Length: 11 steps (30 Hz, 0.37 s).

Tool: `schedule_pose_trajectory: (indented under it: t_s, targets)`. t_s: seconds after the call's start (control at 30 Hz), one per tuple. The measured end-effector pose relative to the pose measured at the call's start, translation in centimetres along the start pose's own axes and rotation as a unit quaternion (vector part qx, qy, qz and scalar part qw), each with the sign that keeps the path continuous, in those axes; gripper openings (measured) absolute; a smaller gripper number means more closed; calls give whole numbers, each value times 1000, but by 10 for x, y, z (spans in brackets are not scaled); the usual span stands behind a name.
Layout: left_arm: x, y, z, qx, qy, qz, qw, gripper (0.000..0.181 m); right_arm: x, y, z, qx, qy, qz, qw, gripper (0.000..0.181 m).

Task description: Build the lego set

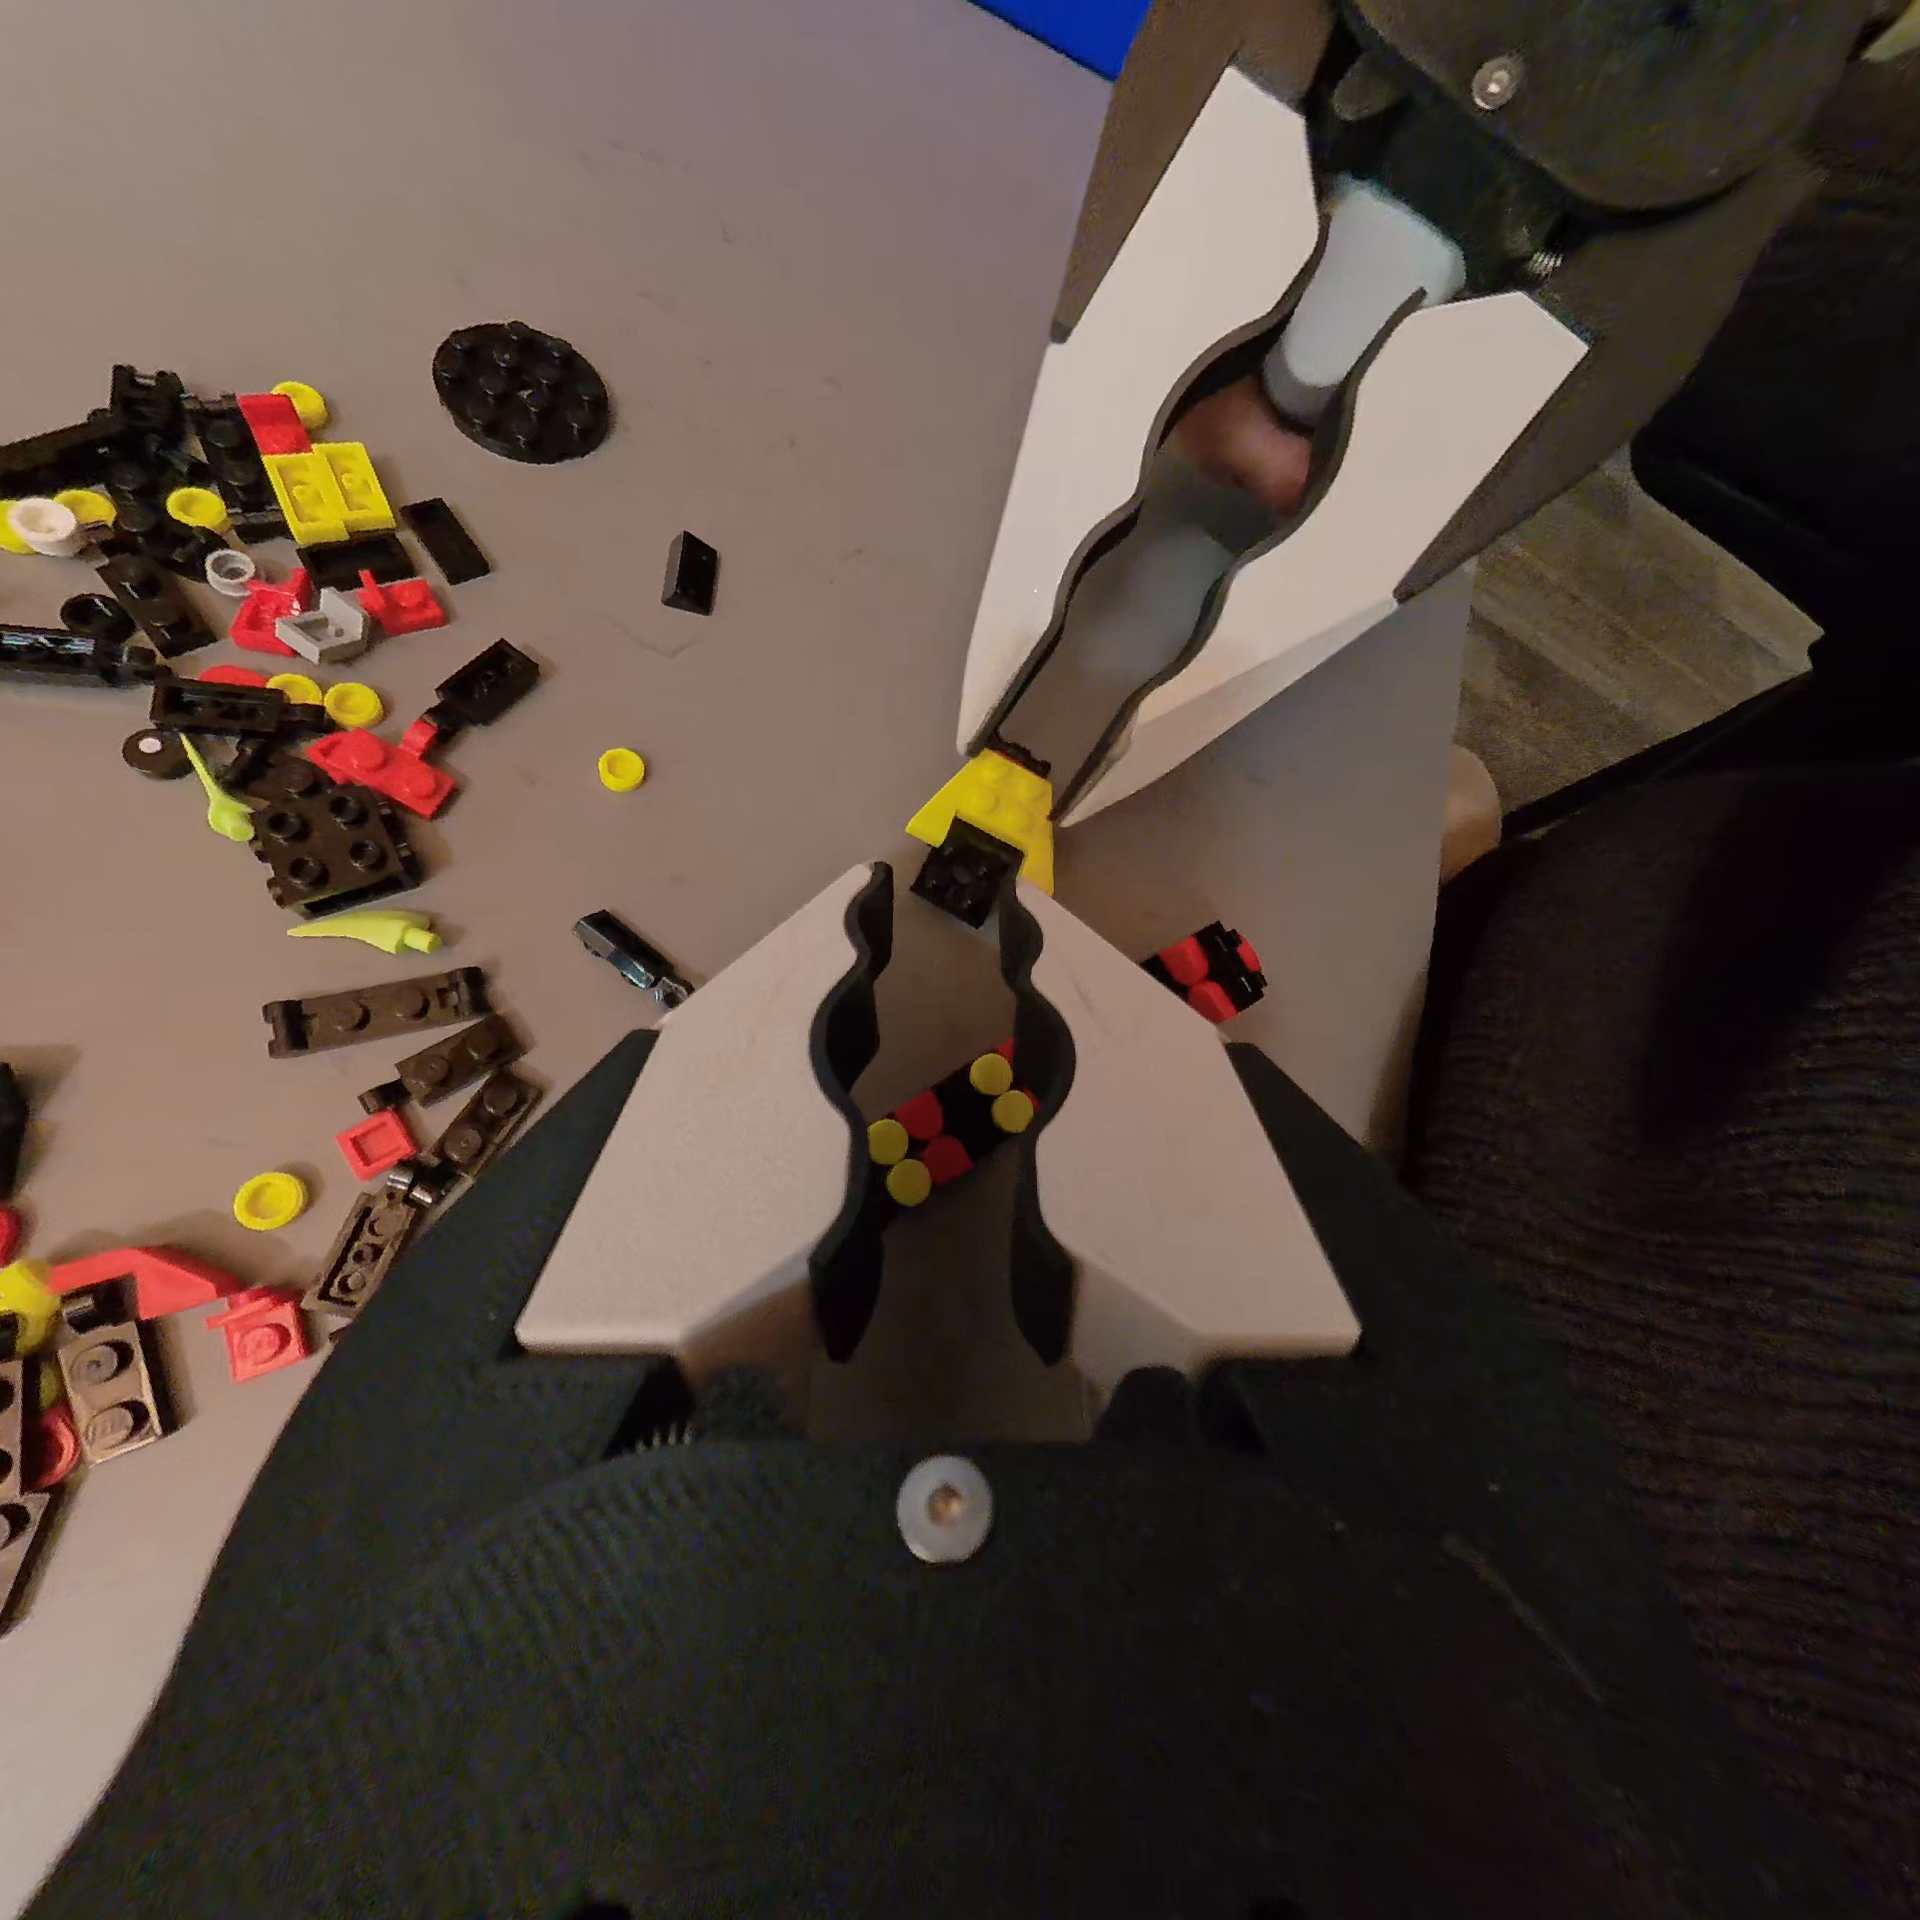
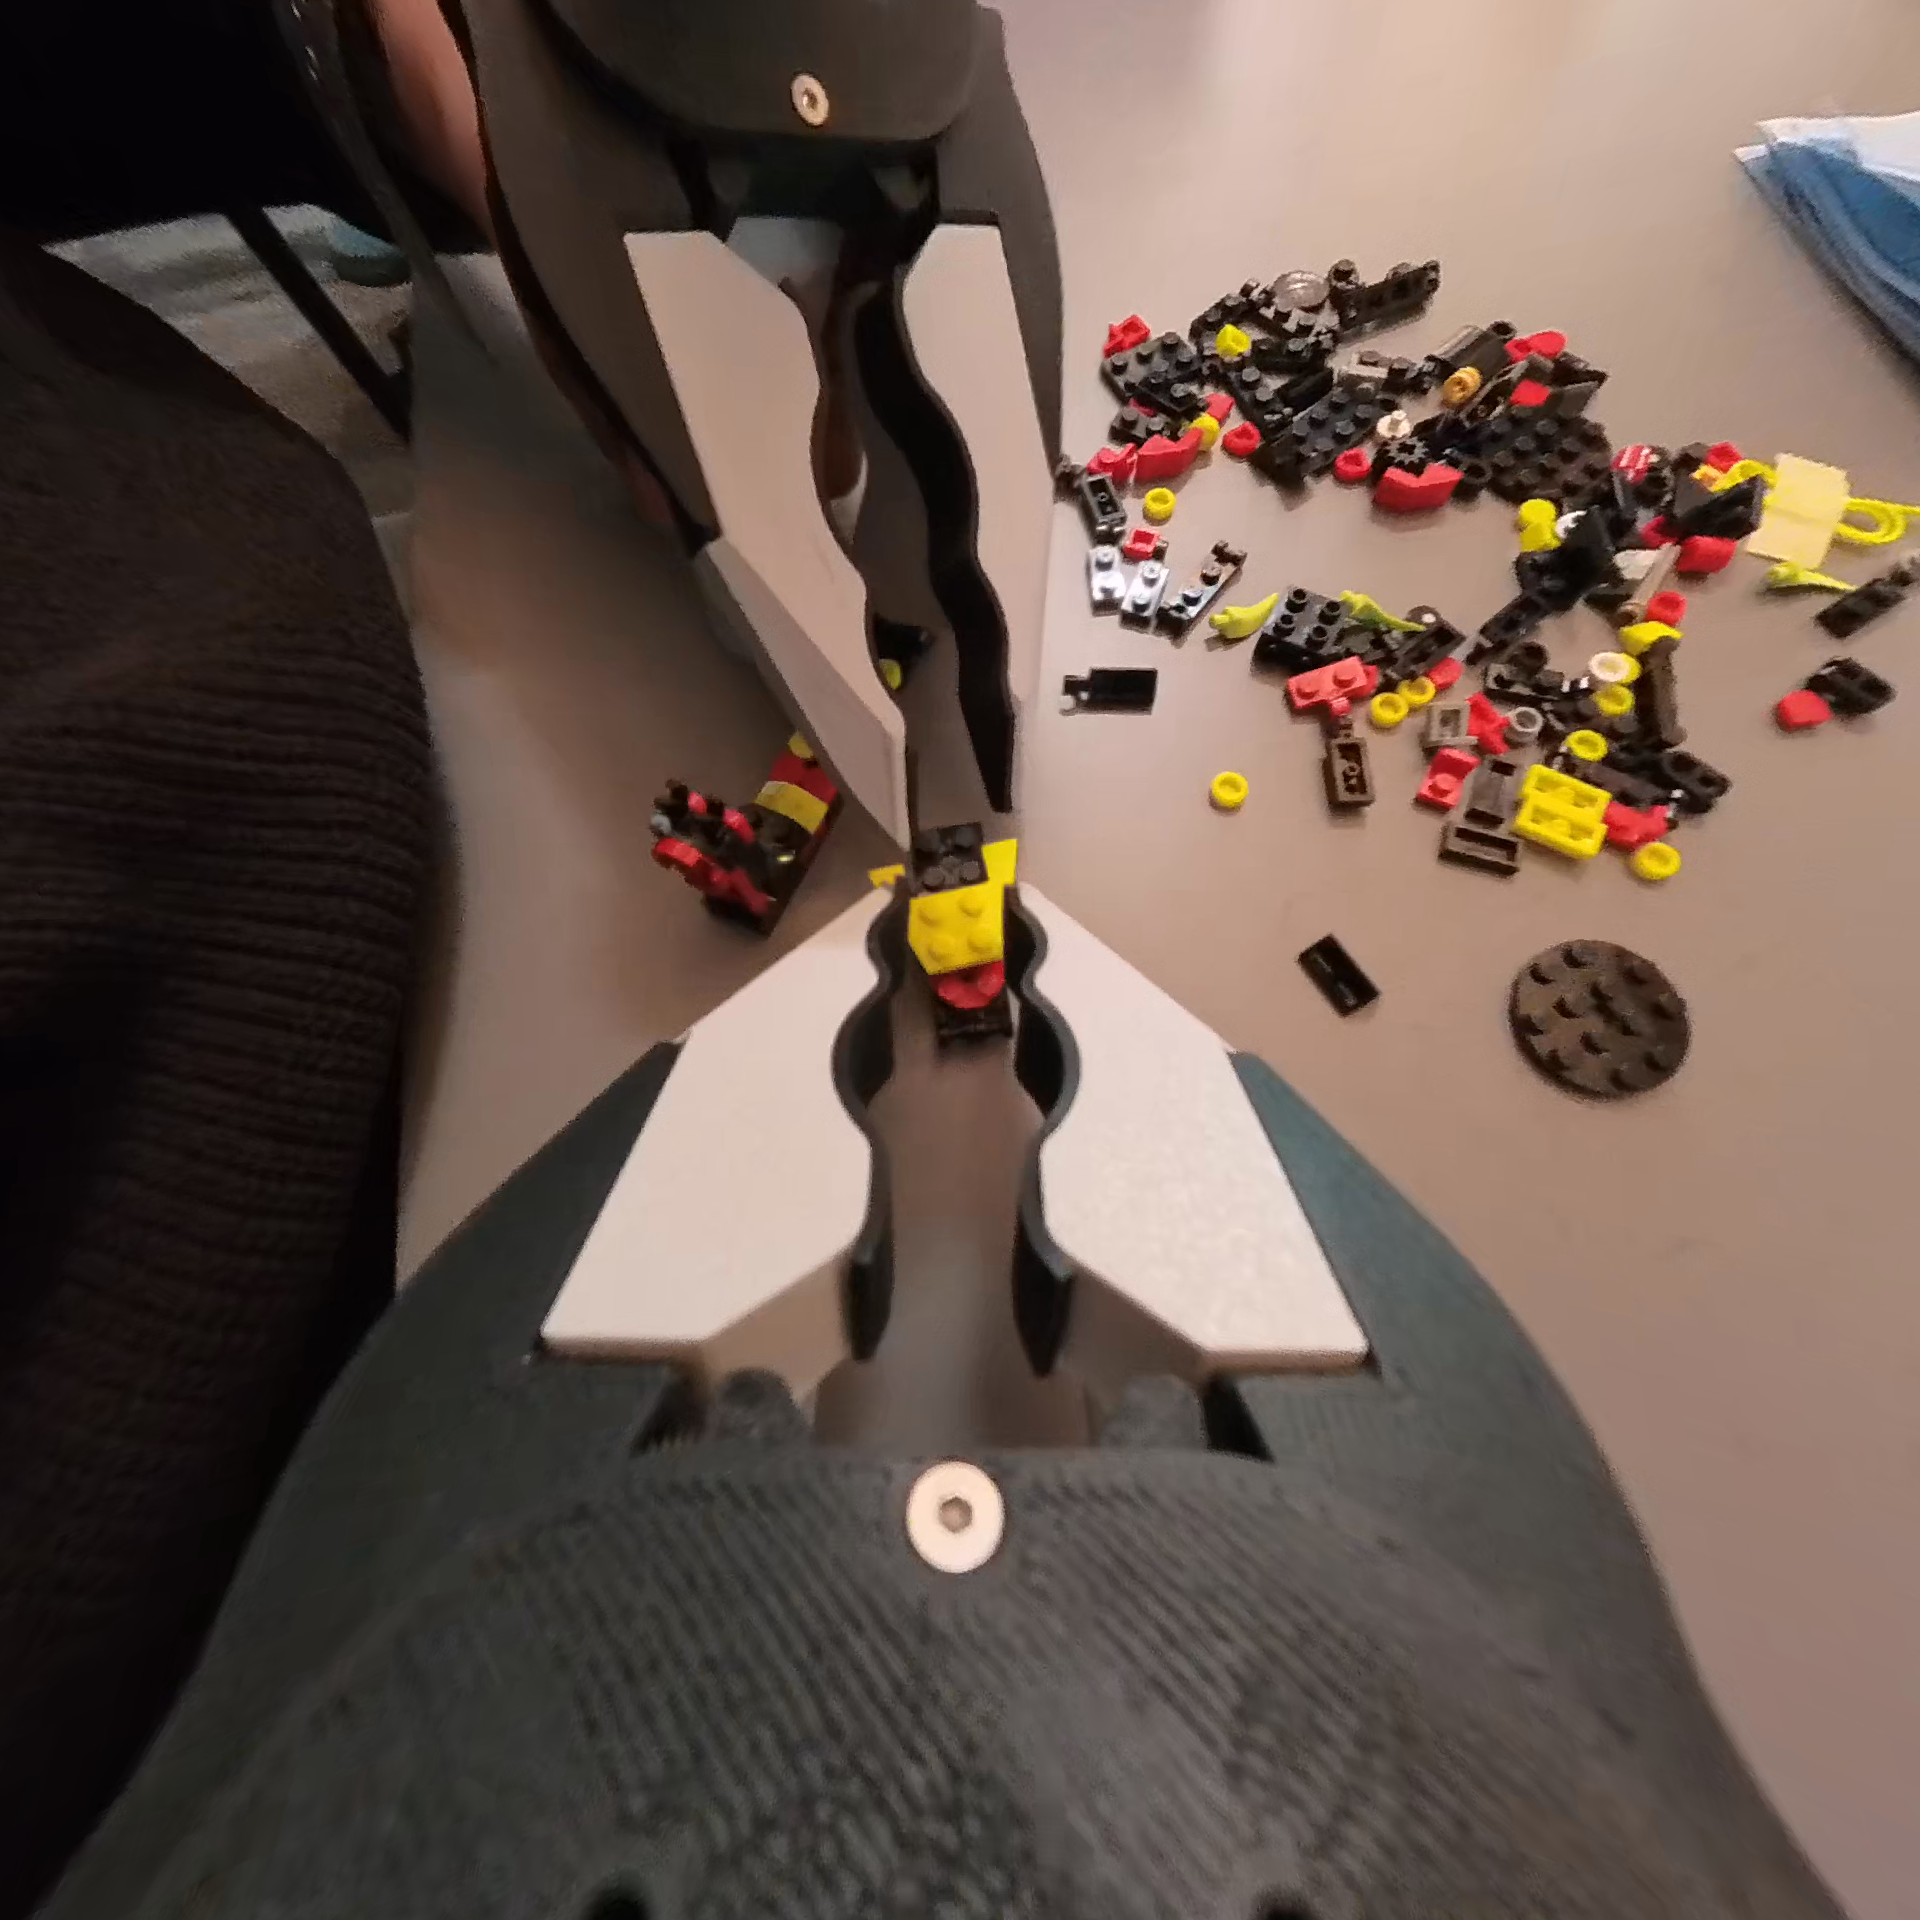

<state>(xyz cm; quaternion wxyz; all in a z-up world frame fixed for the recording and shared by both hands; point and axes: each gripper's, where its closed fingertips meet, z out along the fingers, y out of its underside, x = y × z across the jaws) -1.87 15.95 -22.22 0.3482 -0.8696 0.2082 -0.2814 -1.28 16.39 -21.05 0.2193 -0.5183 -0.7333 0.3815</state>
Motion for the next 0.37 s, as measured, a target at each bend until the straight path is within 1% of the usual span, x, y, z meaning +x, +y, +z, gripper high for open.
schedule_pose_trajectory:
  t_s: [0.03,0.37]
  targets:
    - [0,0,0,-1,0,0,1000,18,1,0,1,0,-2,2,1000,16]
    - [0,0,1,-1,4,-3,1000,15,-1,5,3,-9,-4,-2,1000,8]
